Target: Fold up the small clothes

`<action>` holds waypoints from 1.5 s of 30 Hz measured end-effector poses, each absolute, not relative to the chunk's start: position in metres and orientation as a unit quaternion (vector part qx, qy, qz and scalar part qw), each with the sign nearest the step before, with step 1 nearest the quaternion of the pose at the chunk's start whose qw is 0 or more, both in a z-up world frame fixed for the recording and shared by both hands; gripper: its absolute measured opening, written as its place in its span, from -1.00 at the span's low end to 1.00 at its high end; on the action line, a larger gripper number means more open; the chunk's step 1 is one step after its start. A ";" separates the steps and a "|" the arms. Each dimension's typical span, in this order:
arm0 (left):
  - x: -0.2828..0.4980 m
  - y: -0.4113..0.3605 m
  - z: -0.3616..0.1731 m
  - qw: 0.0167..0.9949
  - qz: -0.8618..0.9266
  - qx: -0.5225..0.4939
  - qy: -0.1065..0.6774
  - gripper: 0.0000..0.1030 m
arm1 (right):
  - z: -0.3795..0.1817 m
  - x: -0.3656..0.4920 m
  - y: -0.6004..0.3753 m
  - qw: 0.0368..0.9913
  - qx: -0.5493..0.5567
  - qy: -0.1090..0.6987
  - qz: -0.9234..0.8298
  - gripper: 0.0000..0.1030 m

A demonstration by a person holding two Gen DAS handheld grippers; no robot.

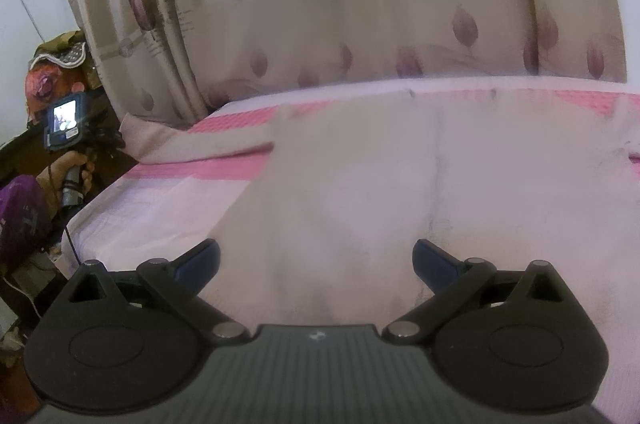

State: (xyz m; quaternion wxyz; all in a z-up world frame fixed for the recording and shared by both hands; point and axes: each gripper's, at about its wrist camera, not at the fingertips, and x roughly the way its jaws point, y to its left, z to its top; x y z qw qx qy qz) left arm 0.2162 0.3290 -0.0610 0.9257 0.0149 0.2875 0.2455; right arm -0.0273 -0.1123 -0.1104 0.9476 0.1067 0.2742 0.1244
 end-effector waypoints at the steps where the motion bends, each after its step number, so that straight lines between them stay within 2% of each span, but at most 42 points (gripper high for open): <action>1: 0.216 0.334 -0.063 0.920 0.260 0.014 0.294 -0.67 | -0.110 -0.028 -0.111 0.948 0.103 0.273 0.127 1.00; 3: 0.211 0.338 -0.063 0.914 0.284 0.014 0.289 -0.66 | -0.108 -0.028 -0.111 0.949 0.099 0.270 0.129 1.00; 5: 0.197 0.335 -0.060 0.917 0.287 0.010 0.278 0.04 | -0.107 -0.027 -0.113 0.950 0.101 0.269 0.127 1.00; 7: 0.182 0.322 -0.053 0.927 0.273 0.017 0.257 0.45 | -0.107 -0.026 -0.118 0.949 0.109 0.269 0.120 1.00; 12: 0.145 0.254 -0.037 0.959 0.179 0.050 0.216 0.49 | -0.106 -0.033 -0.135 0.952 0.142 0.254 0.098 1.00; 17: 0.110 0.180 -0.037 0.977 0.073 -0.002 0.202 0.80 | -0.105 -0.048 -0.159 0.956 0.169 0.233 0.061 1.00; 25: 0.110 0.083 -0.077 0.973 -0.010 0.002 0.232 0.80 | -0.113 -0.094 -0.241 0.959 0.210 0.187 -0.044 1.00; 29: 0.120 0.067 -0.089 0.968 -0.024 -0.021 0.250 0.80 | -0.113 -0.116 -0.300 0.954 0.224 0.167 -0.109 1.00; 36: 0.129 0.056 -0.097 0.964 -0.003 -0.030 0.264 0.80 | -0.129 -0.140 -0.424 0.906 0.352 0.143 -0.185 1.00; 38: 0.130 0.059 -0.098 0.963 -0.005 -0.032 0.266 0.81 | -0.129 -0.144 -0.457 0.890 0.390 0.130 -0.197 0.90; 40: 0.133 0.057 -0.098 0.963 -0.010 -0.039 0.267 0.83 | -0.132 -0.147 -0.481 0.871 0.430 0.119 -0.206 0.56; 45: 0.137 0.065 -0.101 0.959 0.002 -0.065 0.276 0.88 | -0.151 -0.132 -0.483 0.878 0.416 0.153 -0.180 0.56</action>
